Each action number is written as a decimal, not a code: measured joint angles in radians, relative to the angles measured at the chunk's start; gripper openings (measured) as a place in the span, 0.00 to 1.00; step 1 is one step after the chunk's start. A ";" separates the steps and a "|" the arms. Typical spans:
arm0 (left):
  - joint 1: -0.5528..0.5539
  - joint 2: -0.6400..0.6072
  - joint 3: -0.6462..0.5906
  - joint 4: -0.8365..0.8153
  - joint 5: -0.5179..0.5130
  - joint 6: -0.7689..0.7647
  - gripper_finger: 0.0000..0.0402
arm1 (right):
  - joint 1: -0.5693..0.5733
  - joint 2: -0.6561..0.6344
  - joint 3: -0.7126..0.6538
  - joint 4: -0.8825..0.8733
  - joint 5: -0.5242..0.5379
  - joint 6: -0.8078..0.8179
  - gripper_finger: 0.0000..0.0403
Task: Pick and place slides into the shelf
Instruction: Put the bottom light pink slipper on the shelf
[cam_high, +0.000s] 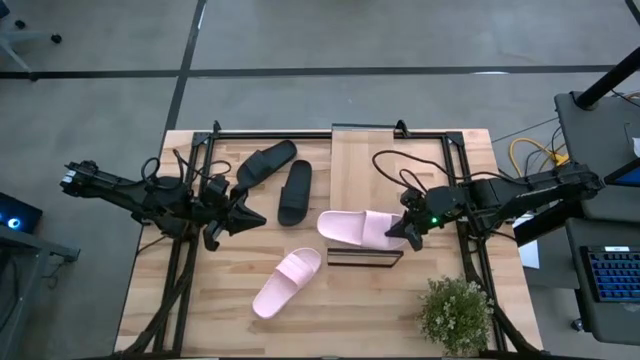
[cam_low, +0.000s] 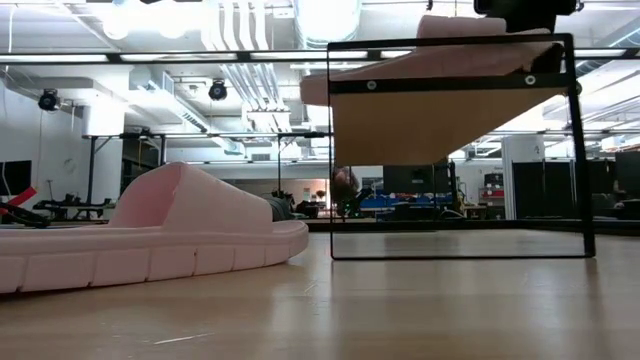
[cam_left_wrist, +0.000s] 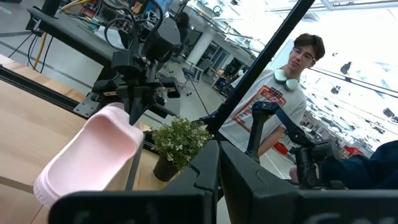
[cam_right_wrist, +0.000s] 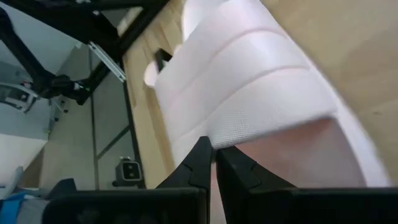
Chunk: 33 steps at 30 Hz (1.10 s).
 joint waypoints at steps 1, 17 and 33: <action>0.000 0.000 0.000 0.000 0.000 0.000 0.00 | 0.000 0.000 0.000 -0.009 0.000 0.000 0.02; 0.000 0.000 0.000 0.000 0.000 0.002 0.00 | -0.026 0.002 -0.026 -0.013 -0.022 -0.003 0.02; 0.000 -0.001 0.000 0.000 -0.001 0.011 0.00 | -0.032 0.000 -0.056 0.026 -0.063 -0.003 0.02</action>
